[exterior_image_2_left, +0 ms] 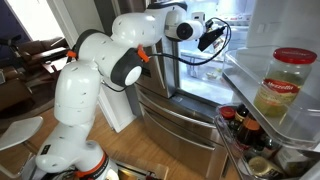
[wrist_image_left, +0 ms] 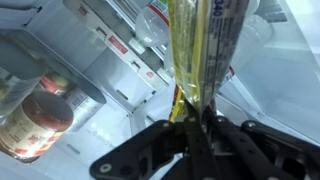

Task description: Pick up the packet on the bottom right side of the refrigerator and put it in the paper cup in the refrigerator

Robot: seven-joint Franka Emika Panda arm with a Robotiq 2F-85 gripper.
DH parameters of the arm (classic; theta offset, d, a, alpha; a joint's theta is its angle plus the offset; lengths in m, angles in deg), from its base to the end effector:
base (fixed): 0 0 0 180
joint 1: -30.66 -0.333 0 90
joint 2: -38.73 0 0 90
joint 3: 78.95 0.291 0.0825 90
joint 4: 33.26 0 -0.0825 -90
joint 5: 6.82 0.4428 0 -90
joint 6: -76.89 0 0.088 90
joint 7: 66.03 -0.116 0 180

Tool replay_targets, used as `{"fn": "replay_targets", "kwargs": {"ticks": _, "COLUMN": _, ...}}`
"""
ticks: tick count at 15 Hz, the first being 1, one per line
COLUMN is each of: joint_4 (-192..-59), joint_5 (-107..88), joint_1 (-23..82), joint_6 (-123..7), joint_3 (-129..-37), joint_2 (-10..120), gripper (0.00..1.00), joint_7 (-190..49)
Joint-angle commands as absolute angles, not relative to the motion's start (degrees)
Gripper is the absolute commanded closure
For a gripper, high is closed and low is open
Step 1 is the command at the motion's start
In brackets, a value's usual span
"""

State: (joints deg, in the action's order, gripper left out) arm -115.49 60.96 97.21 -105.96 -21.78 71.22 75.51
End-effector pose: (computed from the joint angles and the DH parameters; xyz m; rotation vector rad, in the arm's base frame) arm 0.6713 -0.3654 0.5218 1.9284 0.6132 1.4725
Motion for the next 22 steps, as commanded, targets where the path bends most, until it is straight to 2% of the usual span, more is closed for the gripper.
{"fn": "replay_targets", "kwargs": {"ticks": 1, "joint_4": -115.0, "joint_5": 61.0, "joint_1": 97.6, "joint_6": -105.9, "joint_3": -21.1, "joint_2": 71.8, "gripper": 0.92, "joint_7": 76.0}}
{"fn": "replay_targets", "kwargs": {"ticks": 2, "joint_4": -114.7, "joint_5": 61.0, "joint_1": 97.7, "joint_6": -105.9, "joint_3": -20.8, "joint_2": 72.3, "gripper": 0.92, "joint_7": 76.3}}
{"fn": "replay_targets", "kwargs": {"ticks": 3, "joint_4": -114.5, "joint_5": 61.0, "joint_1": 97.8, "joint_6": -105.9, "joint_3": -20.6, "joint_2": 72.6, "gripper": 0.98, "joint_7": 76.5}}
{"fn": "replay_targets", "kwargs": {"ticks": 22, "joint_4": -97.1, "joint_5": 61.2, "joint_1": 96.3, "joint_6": -105.1, "joint_3": -8.2, "joint_2": 88.9, "gripper": 0.98, "joint_7": 84.1}}
